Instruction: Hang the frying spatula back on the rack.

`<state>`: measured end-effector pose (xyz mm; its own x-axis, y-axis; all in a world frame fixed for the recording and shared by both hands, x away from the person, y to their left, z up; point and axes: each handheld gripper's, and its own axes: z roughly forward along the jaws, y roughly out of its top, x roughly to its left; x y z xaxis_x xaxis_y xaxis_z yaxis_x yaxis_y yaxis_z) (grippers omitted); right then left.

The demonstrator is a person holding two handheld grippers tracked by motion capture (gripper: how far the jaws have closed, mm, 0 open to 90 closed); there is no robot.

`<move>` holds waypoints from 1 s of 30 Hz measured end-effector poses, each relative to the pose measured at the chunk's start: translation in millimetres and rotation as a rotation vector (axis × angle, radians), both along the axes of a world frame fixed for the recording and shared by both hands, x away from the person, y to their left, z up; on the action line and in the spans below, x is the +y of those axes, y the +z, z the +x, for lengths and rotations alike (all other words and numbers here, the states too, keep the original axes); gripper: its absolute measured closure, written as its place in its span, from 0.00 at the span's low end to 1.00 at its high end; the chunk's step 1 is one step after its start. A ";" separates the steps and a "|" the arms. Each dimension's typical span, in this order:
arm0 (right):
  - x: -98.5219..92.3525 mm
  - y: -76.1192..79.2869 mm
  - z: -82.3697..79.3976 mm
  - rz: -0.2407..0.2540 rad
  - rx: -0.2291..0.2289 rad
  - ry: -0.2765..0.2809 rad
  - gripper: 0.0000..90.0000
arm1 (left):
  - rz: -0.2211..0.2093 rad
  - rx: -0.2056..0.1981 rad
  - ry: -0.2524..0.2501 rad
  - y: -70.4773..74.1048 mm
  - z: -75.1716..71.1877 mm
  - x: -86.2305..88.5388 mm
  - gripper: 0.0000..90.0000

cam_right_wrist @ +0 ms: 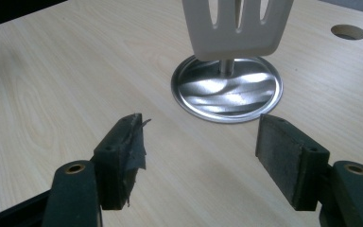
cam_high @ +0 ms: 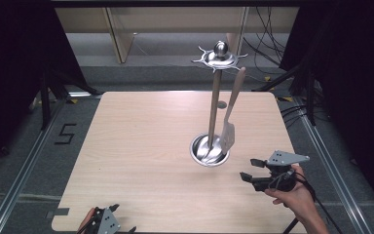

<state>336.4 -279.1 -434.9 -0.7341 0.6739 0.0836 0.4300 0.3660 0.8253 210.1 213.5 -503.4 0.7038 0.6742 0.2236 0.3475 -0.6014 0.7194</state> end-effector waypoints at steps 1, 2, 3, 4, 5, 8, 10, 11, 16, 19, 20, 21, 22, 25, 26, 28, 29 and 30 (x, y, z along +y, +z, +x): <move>0.5 -0.8 -0.4 0.000 0.003 0.002 0.38 | -0.006 -0.006 0.011 -1.0 0.2 -0.7 0.17; 0.3 -1.3 -0.1 -0.003 -0.001 0.013 0.38 | -0.016 -0.004 0.012 -1.2 -0.5 -0.9 0.17; 0.6 -1.1 -1.8 -0.006 0.003 -0.002 0.37 | -0.006 -0.003 0.009 -0.7 -0.6 -0.2 0.17; 0.6 -1.4 -2.0 -0.006 0.000 -0.002 0.37 | 0.006 -0.007 0.010 -0.6 -0.1 0.3 0.17; 0.5 -2.0 -2.6 -0.005 -0.005 -0.003 0.37 | 0.006 -0.009 0.013 -0.7 0.1 0.3 0.17; 1.2 -3.7 -4.3 -0.002 0.015 0.014 0.36 | 0.004 0.000 0.004 0.1 -0.7 0.3 0.17; 1.1 -4.9 -4.8 -0.006 0.008 0.022 0.36 | -0.008 -0.006 0.012 -0.8 -0.4 -0.8 0.17; 2.5 -6.4 -6.5 0.002 0.019 0.013 0.36 | -0.013 -0.006 0.013 -0.9 -0.6 -1.1 0.17; 1.9 -11.3 -8.3 -0.018 0.021 0.019 0.35 | -0.010 -0.005 0.012 -0.7 -0.8 -1.1 0.17; 2.2 -15.9 -9.9 -0.011 0.017 0.022 0.34 | -0.002 -0.002 0.005 -0.1 -1.0 -0.8 0.17; 2.3 -17.1 -11.2 -0.023 0.014 0.014 0.34 | -0.001 -0.002 0.004 -0.2 -1.0 -0.8 0.17; 2.9 -18.2 -13.3 -0.021 0.042 0.008 0.34 | -0.002 -0.002 0.005 -0.2 -1.0 -0.9 0.17; 3.0 -19.8 -13.4 -0.019 0.039 0.004 0.34 | -0.001 -0.003 0.005 -0.3 -1.0 -1.0 0.17; 3.6 -26.5 -15.0 -0.019 0.048 0.016 0.34 | 0.003 -0.001 0.003 0.0 -1.0 -0.7 0.17; 2.9 -27.4 -15.8 -0.029 0.048 0.011 0.34 | 0.003 -0.001 0.003 0.0 -1.0 -0.7 0.17; 1.7 -29.8 -16.6 -0.027 0.054 0.017 0.34 | -0.001 -0.005 0.003 -0.5 -0.8 -0.9 0.17; 2.2 -31.0 -18.9 -0.021 0.068 -0.002 0.34 | 0.000 -0.005 0.003 -0.5 -0.9 -0.9 0.17; 0.5 -32.3 -19.0 -0.030 0.059 0.003 0.34 | 0.001 -0.005 0.002 -0.4 -0.9 -0.9 0.17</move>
